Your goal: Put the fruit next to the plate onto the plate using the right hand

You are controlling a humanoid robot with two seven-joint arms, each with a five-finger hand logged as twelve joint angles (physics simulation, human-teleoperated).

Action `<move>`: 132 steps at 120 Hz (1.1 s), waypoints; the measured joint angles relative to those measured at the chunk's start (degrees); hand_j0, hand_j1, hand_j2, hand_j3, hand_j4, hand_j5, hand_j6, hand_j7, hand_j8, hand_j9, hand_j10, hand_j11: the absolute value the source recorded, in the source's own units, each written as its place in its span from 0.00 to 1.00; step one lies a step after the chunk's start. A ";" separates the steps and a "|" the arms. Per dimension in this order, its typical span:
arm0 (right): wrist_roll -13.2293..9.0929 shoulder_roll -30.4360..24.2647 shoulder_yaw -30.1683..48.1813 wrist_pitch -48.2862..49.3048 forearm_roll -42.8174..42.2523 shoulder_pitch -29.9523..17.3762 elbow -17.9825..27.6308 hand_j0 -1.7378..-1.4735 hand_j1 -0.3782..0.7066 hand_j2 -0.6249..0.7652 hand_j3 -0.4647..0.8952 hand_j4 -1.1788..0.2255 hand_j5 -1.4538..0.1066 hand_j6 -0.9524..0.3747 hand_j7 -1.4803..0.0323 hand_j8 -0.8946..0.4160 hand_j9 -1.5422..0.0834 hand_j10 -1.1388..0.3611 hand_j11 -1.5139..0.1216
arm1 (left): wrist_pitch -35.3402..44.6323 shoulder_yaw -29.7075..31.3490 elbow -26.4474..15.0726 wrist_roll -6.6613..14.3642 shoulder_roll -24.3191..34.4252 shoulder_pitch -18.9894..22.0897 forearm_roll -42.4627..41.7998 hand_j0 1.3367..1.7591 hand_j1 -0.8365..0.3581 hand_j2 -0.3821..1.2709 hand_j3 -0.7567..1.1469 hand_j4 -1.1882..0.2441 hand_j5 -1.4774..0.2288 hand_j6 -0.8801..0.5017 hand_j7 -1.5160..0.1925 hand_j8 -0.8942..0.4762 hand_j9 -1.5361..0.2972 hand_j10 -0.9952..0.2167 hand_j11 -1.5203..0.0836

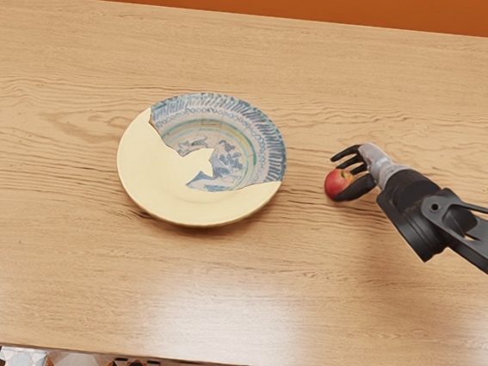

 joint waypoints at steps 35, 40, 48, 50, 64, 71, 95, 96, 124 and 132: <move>0.00 -0.33 0.43 0.17 0.57 0.07 0.30 0.30 0.53 0.43 0.34 0.50 0.52 0.35 0.56 0.34 0.56 0.44 0.54 | 0.00 0.00 -0.01 0.00 0.00 0.00 0.00 0.76 0.99 0.23 0.40 0.83 0.86 0.63 0.88 0.65 0.83 0.82 0.94; 0.00 -0.36 0.49 0.19 0.59 0.09 0.32 0.30 0.53 0.43 0.34 0.50 0.52 0.35 0.56 0.35 0.56 0.44 0.54 | 0.00 0.00 -0.01 0.00 0.00 0.00 0.00 0.76 0.99 0.23 0.40 0.83 0.86 0.63 0.88 0.65 0.83 0.82 0.94; 0.00 -0.41 0.80 0.28 0.62 0.08 0.35 0.30 0.53 0.44 0.34 0.49 0.52 0.35 0.56 0.34 0.55 0.43 0.53 | 0.00 0.00 0.01 0.00 0.00 0.00 0.00 0.76 0.99 0.23 0.40 0.83 0.86 0.63 0.88 0.65 0.83 0.82 0.94; 0.00 -0.43 0.91 0.35 0.64 0.08 0.35 0.30 0.53 0.45 0.34 0.49 0.52 0.35 0.55 0.34 0.55 0.43 0.53 | 0.00 0.00 0.00 0.00 0.00 0.00 0.00 0.76 0.99 0.23 0.40 0.83 0.86 0.63 0.88 0.65 0.83 0.82 0.94; 0.00 -0.57 2.26 1.64 0.70 -0.04 0.37 0.30 0.54 0.46 0.34 0.49 0.51 0.35 0.55 0.34 0.55 0.43 0.53 | 0.00 0.00 0.00 0.00 0.00 0.00 0.00 0.76 0.99 0.23 0.40 0.83 0.86 0.63 0.88 0.65 0.83 0.82 0.94; 0.00 -0.66 2.76 2.13 0.96 -0.06 0.41 0.30 0.54 0.46 0.34 0.49 0.51 0.35 0.55 0.34 0.55 0.43 0.53 | 0.00 0.00 0.00 0.00 0.00 0.00 0.00 0.76 0.99 0.23 0.40 0.83 0.86 0.63 0.88 0.65 0.83 0.82 0.94; 0.01 -0.85 5.46 4.81 1.56 -0.04 0.62 0.30 0.54 0.45 0.34 0.48 0.51 0.36 0.55 0.35 0.55 0.43 0.52 | 0.00 0.00 0.01 0.01 0.00 0.00 0.00 0.76 0.99 0.23 0.40 0.83 0.86 0.63 0.88 0.65 0.83 0.82 0.94; 0.01 -0.86 5.56 4.87 1.58 -0.04 0.63 0.30 0.54 0.45 0.34 0.48 0.51 0.36 0.55 0.35 0.55 0.43 0.52 | 0.00 0.00 0.01 0.01 0.00 0.00 0.00 0.76 0.99 0.23 0.40 0.83 0.86 0.63 0.88 0.65 0.83 0.82 0.94; -0.01 -0.92 8.83 8.04 2.29 0.03 0.87 0.30 0.54 0.47 0.34 0.48 0.51 0.36 0.55 0.34 0.55 0.43 0.53 | 0.00 0.00 -0.01 0.00 0.00 0.00 0.00 0.76 0.99 0.23 0.40 0.83 0.86 0.63 0.88 0.65 0.83 0.82 0.94; 0.00 -0.92 9.55 8.77 2.34 0.05 0.97 0.30 0.54 0.46 0.34 0.48 0.51 0.35 0.55 0.34 0.55 0.43 0.53 | 0.00 0.00 0.00 0.00 0.00 0.00 0.00 0.76 0.99 0.23 0.40 0.83 0.86 0.63 0.88 0.65 0.83 0.82 0.94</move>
